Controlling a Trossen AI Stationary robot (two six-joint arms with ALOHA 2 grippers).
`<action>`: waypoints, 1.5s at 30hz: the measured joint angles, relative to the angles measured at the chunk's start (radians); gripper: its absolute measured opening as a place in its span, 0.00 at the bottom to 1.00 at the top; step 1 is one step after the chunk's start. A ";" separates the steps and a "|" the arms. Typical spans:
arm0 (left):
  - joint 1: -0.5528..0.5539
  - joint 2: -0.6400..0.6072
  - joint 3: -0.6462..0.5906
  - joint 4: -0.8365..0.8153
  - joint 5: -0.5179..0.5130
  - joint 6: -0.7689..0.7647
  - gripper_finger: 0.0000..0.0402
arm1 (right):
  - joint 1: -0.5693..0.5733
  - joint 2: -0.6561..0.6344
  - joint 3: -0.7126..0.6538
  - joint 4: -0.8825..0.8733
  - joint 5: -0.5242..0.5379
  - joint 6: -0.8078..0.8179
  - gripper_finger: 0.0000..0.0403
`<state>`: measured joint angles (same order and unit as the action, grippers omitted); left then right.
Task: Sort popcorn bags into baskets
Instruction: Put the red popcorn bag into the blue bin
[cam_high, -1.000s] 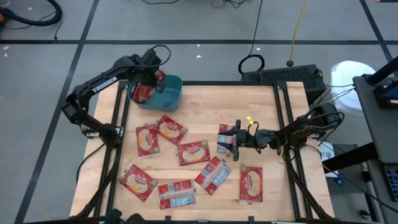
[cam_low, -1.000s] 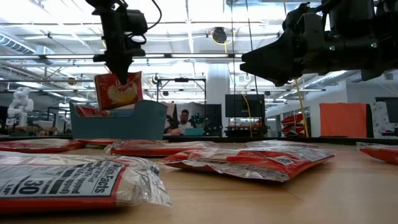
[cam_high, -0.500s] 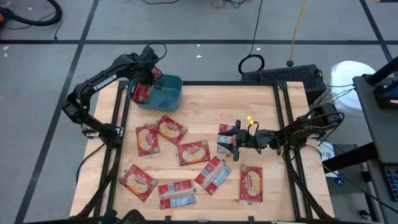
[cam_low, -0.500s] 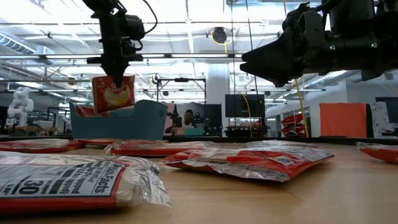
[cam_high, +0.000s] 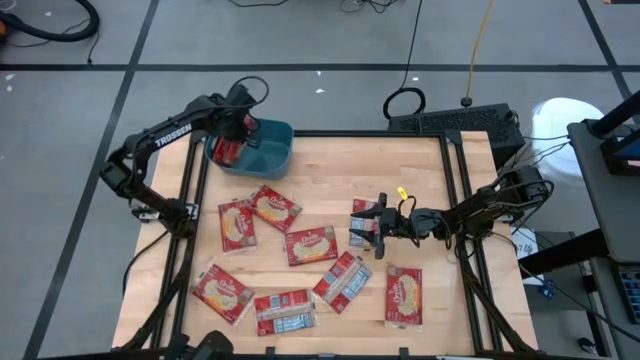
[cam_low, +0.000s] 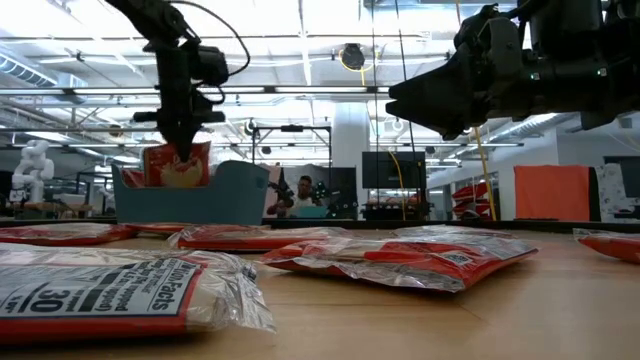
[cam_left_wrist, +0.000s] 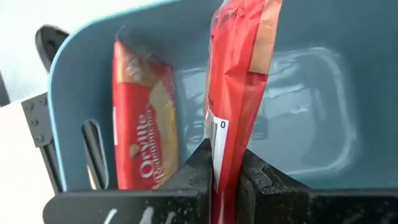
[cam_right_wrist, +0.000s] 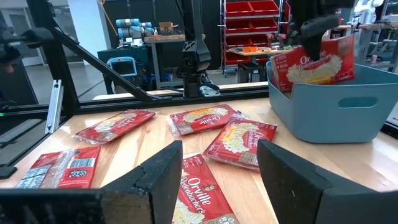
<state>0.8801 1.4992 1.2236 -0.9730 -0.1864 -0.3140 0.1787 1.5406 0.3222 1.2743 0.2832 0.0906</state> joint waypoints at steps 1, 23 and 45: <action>0.004 0.000 -0.009 0.008 -0.003 0.002 0.08 | 0.000 0.000 0.000 0.000 0.000 -0.001 0.50; 0.026 0.000 -0.108 0.111 -0.106 0.095 0.15 | 0.000 0.000 0.000 0.000 0.000 -0.010 0.50; -0.013 -0.052 -0.136 0.157 -0.159 0.109 0.40 | 0.000 0.000 0.000 0.000 0.000 -0.024 0.50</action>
<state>0.8671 1.4475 1.0878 -0.8163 -0.3455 -0.2050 0.1787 1.5406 0.3222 1.2743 0.2832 0.0665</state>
